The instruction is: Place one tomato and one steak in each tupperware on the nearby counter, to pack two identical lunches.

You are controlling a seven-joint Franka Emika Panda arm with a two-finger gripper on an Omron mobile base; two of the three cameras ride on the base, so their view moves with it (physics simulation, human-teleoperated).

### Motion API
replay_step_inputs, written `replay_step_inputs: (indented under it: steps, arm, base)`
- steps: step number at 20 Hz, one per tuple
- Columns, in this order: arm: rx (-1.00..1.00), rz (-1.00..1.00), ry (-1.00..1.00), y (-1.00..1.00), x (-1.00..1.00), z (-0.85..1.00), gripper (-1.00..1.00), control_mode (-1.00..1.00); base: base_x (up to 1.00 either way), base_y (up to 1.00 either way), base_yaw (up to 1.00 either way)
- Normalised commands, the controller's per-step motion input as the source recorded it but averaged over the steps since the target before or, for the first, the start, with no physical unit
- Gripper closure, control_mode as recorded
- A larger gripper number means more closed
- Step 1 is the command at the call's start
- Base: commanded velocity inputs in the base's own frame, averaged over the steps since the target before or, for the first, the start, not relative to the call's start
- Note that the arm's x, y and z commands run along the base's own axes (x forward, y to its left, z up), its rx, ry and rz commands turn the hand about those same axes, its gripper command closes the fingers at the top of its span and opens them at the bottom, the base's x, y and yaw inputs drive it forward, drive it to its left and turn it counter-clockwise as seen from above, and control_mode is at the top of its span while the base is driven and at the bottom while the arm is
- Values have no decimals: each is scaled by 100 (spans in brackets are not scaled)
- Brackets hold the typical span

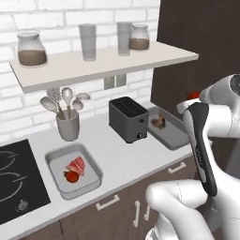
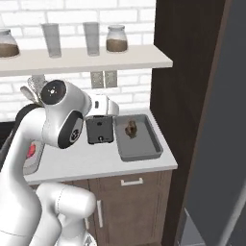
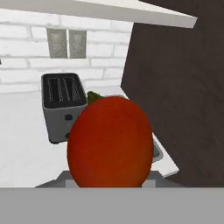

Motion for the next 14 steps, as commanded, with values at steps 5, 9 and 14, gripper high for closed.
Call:
replay_step_inputs:
  steps: [5,9,14]
  arm:
    - [0,-2,0,-4,19,-21,100,-100]
    - [0,-5,3,-31,23,-49,100,-100]
    - [3,-6,16,-37,3,-67,100,-100]
  base:
    - [41,0,-6]
    - [0,0,0]
    - [0,0,0]
